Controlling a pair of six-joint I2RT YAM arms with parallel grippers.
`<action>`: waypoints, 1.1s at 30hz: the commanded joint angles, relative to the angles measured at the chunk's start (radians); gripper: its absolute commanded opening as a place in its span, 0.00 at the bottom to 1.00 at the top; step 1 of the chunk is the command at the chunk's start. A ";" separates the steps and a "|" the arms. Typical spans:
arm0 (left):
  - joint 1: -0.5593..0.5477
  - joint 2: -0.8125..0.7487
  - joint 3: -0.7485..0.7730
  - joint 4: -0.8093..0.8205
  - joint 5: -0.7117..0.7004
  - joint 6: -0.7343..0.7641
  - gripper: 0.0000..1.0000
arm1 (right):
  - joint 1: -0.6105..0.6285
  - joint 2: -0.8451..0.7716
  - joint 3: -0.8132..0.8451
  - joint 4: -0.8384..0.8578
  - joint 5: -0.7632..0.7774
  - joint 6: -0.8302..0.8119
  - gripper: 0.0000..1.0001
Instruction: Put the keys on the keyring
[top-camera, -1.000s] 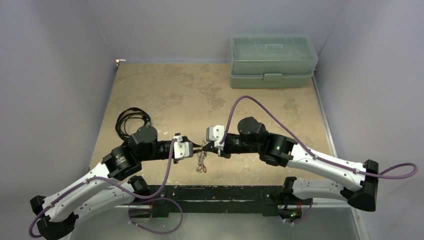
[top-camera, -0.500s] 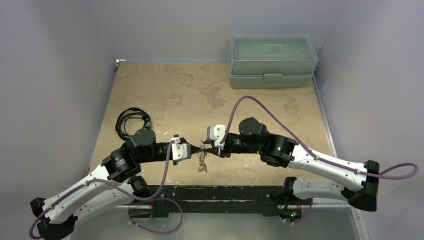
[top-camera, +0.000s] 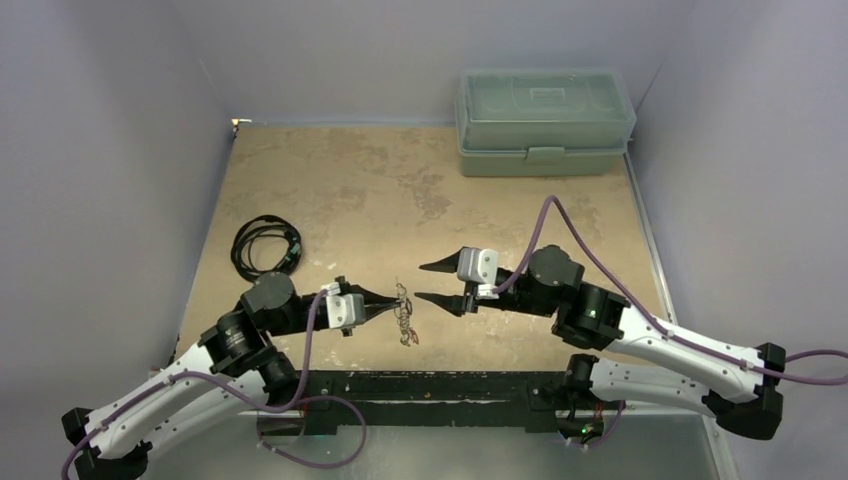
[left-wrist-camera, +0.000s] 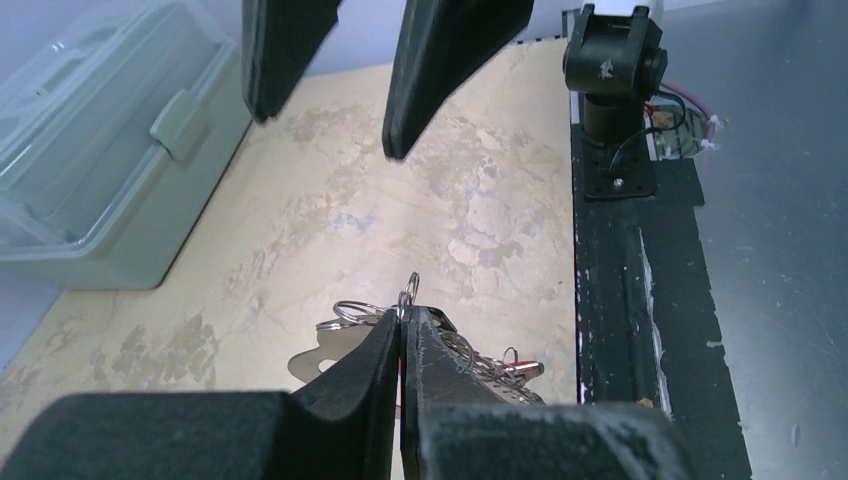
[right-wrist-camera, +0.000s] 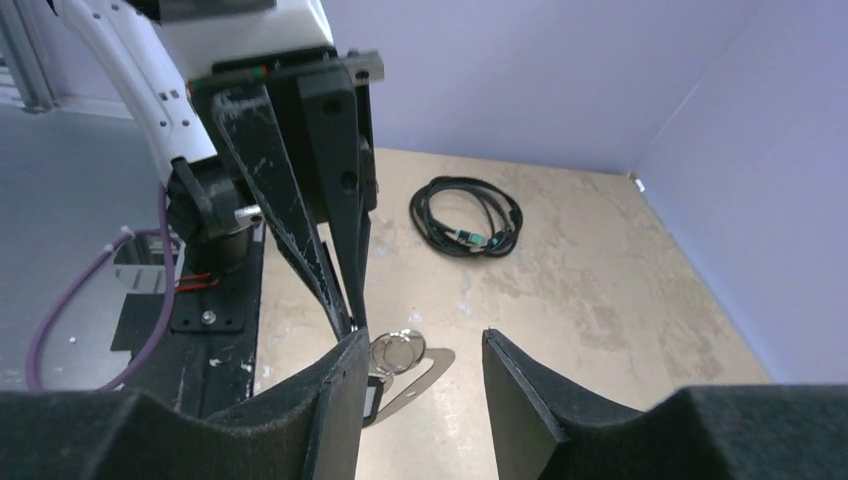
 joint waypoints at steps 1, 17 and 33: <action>0.006 -0.046 -0.024 0.124 0.014 -0.036 0.00 | 0.003 0.045 -0.019 0.038 -0.046 0.029 0.48; 0.016 -0.099 -0.045 0.141 -0.011 -0.043 0.00 | 0.003 0.086 -0.034 0.103 -0.148 0.044 0.37; 0.028 -0.104 -0.051 0.161 -0.006 -0.061 0.00 | 0.003 0.139 -0.012 0.103 -0.169 0.047 0.14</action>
